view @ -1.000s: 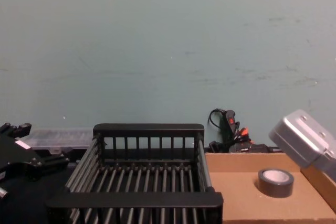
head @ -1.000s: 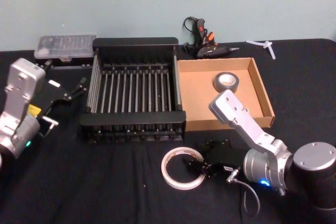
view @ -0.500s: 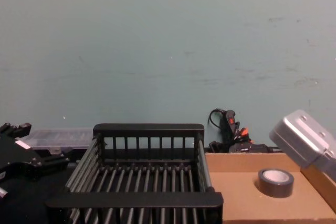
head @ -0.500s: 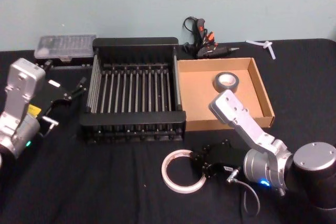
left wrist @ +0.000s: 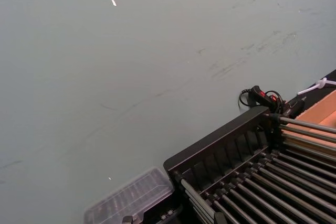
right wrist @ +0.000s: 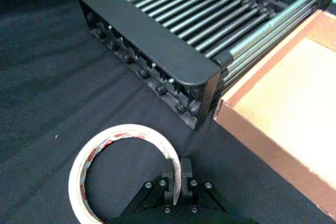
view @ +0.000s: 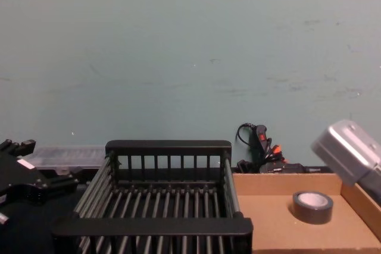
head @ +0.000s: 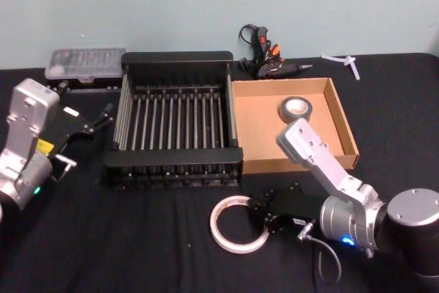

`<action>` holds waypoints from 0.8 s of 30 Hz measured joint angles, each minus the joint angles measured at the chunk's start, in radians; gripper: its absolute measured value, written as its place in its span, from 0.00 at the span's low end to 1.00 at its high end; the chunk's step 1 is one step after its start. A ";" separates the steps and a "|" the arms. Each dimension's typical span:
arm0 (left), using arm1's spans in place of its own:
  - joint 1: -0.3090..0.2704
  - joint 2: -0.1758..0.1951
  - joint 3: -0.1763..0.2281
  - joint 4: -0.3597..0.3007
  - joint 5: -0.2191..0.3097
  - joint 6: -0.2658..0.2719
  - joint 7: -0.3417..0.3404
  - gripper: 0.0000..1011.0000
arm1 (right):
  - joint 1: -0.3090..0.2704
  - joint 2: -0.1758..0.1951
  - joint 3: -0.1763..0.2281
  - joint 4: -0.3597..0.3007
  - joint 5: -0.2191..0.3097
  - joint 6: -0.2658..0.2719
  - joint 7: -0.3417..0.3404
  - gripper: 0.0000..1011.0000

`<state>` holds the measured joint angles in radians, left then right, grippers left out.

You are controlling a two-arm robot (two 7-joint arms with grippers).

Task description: Pick up the white tape and place it into the black box , Pick up the silver tape and place it into the brown box.

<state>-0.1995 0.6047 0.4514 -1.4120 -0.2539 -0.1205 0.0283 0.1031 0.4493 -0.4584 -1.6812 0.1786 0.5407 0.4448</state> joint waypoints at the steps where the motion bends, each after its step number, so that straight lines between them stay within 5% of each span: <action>1: 0.000 0.000 0.000 0.000 0.000 0.000 0.000 0.99 | 0.000 0.001 0.001 -0.001 0.002 -0.003 0.001 0.09; 24: 0.000 0.000 0.000 0.000 0.000 0.000 0.000 0.99 | -0.004 0.073 0.020 -0.083 0.099 -0.081 0.051 0.09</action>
<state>-0.1995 0.6047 0.4514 -1.4120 -0.2539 -0.1205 0.0283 0.0992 0.5220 -0.4383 -1.7647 0.2776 0.4601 0.4958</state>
